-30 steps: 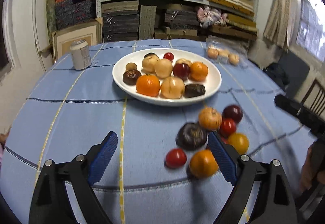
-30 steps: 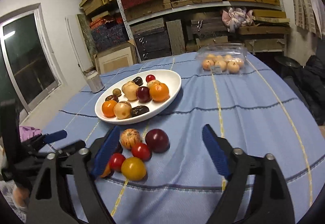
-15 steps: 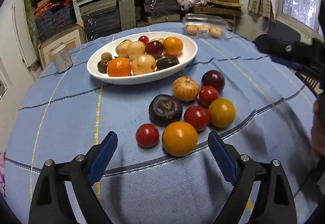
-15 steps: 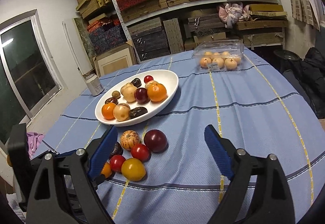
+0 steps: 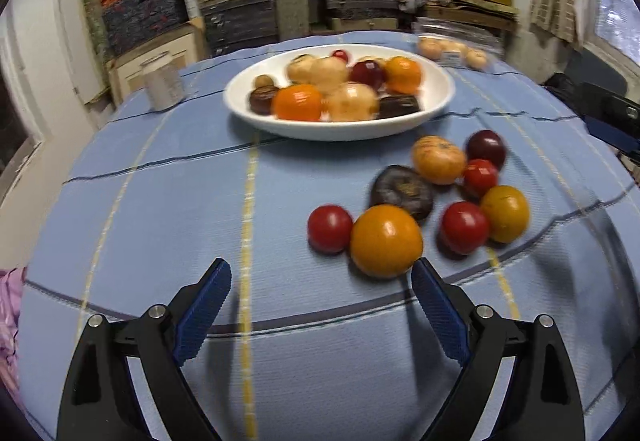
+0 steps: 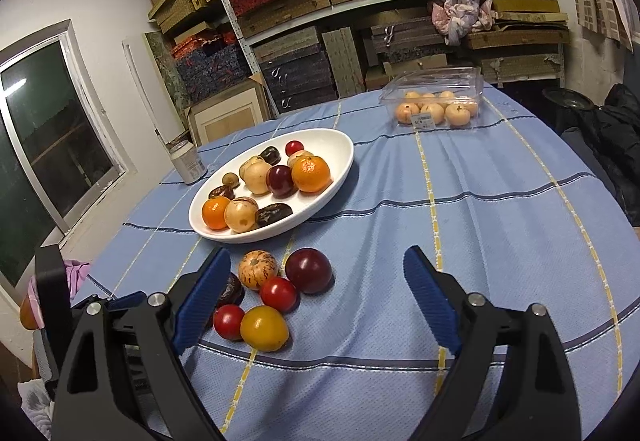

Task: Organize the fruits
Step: 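Withdraw both tools from the plate toward the remaining fruits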

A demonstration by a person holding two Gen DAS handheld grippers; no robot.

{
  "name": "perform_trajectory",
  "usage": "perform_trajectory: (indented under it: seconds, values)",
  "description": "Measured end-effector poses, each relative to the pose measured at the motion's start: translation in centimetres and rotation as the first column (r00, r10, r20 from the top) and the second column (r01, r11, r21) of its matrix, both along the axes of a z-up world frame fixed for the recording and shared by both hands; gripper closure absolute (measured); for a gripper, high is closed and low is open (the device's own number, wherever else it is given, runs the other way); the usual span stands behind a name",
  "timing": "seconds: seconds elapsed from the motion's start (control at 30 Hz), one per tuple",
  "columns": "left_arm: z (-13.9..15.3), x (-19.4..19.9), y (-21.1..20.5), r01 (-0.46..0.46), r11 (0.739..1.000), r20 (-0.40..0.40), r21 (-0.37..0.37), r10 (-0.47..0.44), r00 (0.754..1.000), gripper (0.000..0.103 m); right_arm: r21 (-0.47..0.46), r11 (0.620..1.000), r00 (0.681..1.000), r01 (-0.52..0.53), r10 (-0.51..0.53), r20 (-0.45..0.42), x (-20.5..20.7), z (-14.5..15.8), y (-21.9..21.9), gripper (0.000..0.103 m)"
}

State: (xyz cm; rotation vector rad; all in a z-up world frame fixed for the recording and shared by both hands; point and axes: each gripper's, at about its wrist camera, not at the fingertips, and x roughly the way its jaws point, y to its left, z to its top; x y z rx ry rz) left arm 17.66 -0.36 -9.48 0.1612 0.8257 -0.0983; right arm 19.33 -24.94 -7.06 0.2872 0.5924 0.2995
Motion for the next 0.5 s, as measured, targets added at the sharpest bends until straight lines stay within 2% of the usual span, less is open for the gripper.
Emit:
perform_trajectory:
  seconds: [0.07, 0.13, 0.2, 0.27, 0.37, 0.43, 0.5]
  values:
    - [0.2, 0.0, 0.3, -0.001, 1.0, 0.001, -0.026, 0.001, 1.0, 0.011, -0.004, 1.0, 1.0, -0.006, 0.006, 0.001, -0.1, 0.0, 0.2, 0.017]
    - [0.5, -0.4, -0.3, 0.036, 0.999, 0.02, -0.031, -0.035, 0.999, 0.011, -0.008, 1.0, 1.0, -0.011, 0.011, 0.004, -0.2, 0.1, 0.4, 0.017]
    - [0.5, -0.5, -1.1, 0.06, 0.998, 0.035, -0.005, -0.06, 0.998, 0.011, -0.01, 1.0, 1.0, -0.013, 0.013, 0.007, -0.2, 0.2, 0.5, 0.017]
    - [0.1, 0.0, -1.9, 0.079, 0.997, 0.016, 0.018, -0.079, 0.997, 0.011, -0.009, 1.0, 1.0, -0.013, 0.013, 0.005, -0.2, 0.2, 0.5, 0.017]
    - [0.1, 0.7, -1.6, 0.084, 0.996, 0.002, -0.031, -0.084, 0.996, 0.012, -0.011, 1.0, 1.0, -0.016, 0.016, 0.004, -0.3, 0.2, 0.6, 0.017]
    - [-0.1, 1.2, -1.4, 0.088, 0.994, -0.019, -0.061, -0.09, 0.996, 0.018, -0.014, 1.0, 1.0, -0.017, 0.017, 0.001, -0.3, 0.2, 0.6, 0.017]
    - [-0.2, 1.5, -1.3, 0.091, 0.992, -0.038, -0.084, -0.095, 0.995, 0.033, -0.016, 1.0, 1.0, -0.018, 0.018, -0.001, -0.4, 0.1, 0.6, 0.017]
